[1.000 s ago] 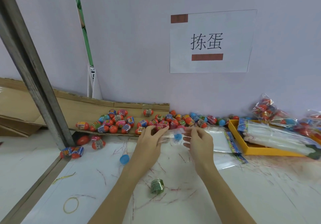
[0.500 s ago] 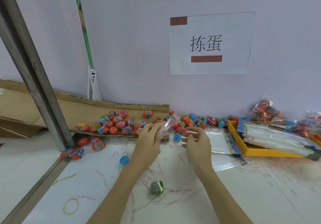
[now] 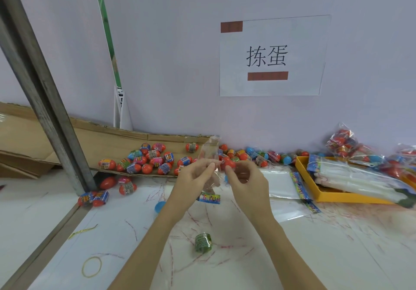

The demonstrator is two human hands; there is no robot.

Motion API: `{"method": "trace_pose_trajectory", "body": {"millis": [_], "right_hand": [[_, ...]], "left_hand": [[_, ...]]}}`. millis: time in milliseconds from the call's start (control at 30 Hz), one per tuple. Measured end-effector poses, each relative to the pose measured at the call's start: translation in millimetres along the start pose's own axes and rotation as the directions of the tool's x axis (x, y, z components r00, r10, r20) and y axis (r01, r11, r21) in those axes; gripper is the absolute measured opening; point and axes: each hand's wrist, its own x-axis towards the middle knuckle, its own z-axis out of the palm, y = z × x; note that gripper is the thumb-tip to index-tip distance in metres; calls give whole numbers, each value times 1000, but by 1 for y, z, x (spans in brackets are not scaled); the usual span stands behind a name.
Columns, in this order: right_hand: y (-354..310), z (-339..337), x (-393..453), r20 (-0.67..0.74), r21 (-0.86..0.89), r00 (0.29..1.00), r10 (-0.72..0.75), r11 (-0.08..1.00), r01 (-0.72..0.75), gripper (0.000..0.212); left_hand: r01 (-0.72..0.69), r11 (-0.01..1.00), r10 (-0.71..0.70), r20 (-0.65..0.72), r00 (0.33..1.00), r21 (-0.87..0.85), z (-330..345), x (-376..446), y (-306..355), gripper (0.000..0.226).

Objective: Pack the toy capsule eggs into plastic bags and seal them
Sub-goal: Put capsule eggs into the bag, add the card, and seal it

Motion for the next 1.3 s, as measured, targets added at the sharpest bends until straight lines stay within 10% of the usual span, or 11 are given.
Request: {"method": "trace_pose_trajectory", "body": {"millis": [267,567,1300], "right_hand": [[-17,-10,4,-139,256,977,-160,947,192,25],[-14,-2,-3,85,86,954,-289,956,282,24],[-9,-4,2,-14,34,989,-148,988,148,19]], "left_hand": [[-41,933,39,14,999,357,1,0,-12,18],[-84,963,69,66,995,254,-2,2,-12,10],[7,996,-20,145,989,87,-13,0,7,27]]}}
